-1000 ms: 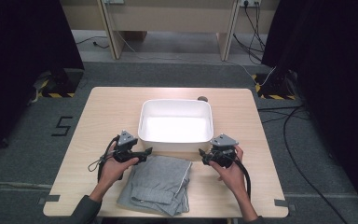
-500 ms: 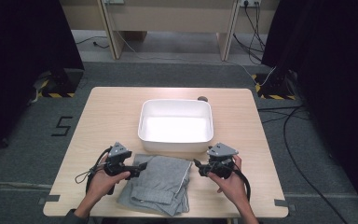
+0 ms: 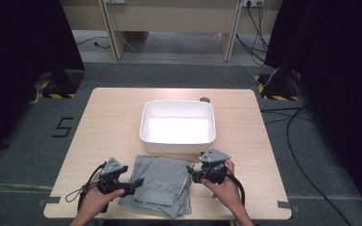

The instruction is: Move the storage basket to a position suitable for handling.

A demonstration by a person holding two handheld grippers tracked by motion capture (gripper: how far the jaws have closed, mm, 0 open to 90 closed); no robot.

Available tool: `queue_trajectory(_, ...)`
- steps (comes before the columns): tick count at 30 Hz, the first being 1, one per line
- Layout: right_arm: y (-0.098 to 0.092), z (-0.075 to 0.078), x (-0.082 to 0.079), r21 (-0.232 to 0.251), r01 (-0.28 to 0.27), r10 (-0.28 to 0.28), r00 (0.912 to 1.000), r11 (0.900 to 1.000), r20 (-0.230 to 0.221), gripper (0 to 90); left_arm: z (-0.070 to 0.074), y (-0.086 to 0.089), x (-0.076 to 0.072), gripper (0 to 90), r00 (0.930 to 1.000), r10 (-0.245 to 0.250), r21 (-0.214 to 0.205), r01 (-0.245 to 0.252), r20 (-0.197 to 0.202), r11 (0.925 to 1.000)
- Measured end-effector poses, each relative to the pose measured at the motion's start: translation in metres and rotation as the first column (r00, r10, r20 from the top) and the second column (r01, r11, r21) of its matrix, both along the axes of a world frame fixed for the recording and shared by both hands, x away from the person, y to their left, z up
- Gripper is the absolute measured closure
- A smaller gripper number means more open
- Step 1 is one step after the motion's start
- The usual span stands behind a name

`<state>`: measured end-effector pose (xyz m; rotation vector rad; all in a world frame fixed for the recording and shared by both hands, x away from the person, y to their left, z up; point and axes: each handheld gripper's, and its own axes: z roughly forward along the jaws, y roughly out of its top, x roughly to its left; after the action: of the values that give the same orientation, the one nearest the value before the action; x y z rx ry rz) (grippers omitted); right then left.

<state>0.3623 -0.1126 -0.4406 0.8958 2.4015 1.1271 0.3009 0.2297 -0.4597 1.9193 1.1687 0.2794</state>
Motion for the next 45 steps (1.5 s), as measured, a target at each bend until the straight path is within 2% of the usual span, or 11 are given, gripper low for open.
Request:
queue_trajectory(3,0.006,-0.004,0.0,-0.006,-0.015,0.015,0.9999,0.9999,-0.004,25.2,0.001,0.001,-0.009,15.1,1.0,0.005,0.001,-0.005,0.006,1.0)
queue_trajectory(8,0.016,-0.012,0.002,-0.026,-0.04,0.039,0.9991,0.9989,-0.014,25.3,0.003,0.0,-0.025,14.9,0.9998,-0.017,-0.02,0.017,0.007,0.9997)
queue_trajectory(12,0.022,-0.024,0.006,-0.042,-0.043,0.04,0.9975,0.9982,-0.057,25.9,-0.007,-0.003,-0.027,14.8,0.9982,-0.046,0.006,0.047,-0.037,0.9989)
queue_trajectory(14,0.023,-0.026,0.006,-0.048,-0.042,0.039,0.9974,0.998,-0.061,25.9,-0.013,-0.007,-0.028,15.2,0.996,-0.064,0.033,0.067,-0.062,0.9973)
queue_trajectory(16,0.023,-0.029,0.007,-0.052,-0.039,0.035,0.9968,0.9979,-0.072,25.9,-0.019,-0.012,-0.03,19.1,0.9936,-0.087,0.047,0.09,-0.072,0.9948)
queue_trajectory(18,0.021,-0.031,0.007,-0.041,-0.032,0.029,0.9957,0.9986,-0.088,25.9,-0.023,-0.018,-0.031,20.5,0.9921,-0.101,0.072,0.107,-0.074,0.9917)
queue_trajectory(21,0.02,-0.031,0.007,-0.042,-0.03,0.026,0.9956,0.9987,-0.09,26.0,-0.025,-0.025,-0.031,19.4,0.9914,-0.108,0.083,0.114,-0.074,0.99)
queue_trajectory(25,0.015,-0.031,0.008,-0.05,-0.023,0.018,0.996,0.9985,-0.087,26.6,-0.025,-0.032,-0.032,22.1,0.99,-0.123,0.071,0.128,-0.068,0.9892)
queue_trajectory(37,-0.016,-0.031,0.011,-0.033,0.012,-0.016,0.9925,0.9994,-0.121,27.1,-0.027,-0.06,-0.032,23.5,0.9871,-0.154,0.051,0.156,-0.043,0.9864)
queue_trajectory(42,-0.022,-0.032,0.014,-0.018,0.021,-0.024,0.9899,0.9996,-0.14,27.0,-0.028,-0.064,-0.03,23.1,0.988,-0.149,0.043,0.151,-0.04,0.9877)
queue_trajectory(45,-0.023,-0.031,0.014,-0.02,0.023,-0.026,0.9907,0.9995,-0.133,27.1,-0.029,-0.068,-0.03,20.4,0.9886,-0.146,0.038,0.147,-0.038,0.9883)
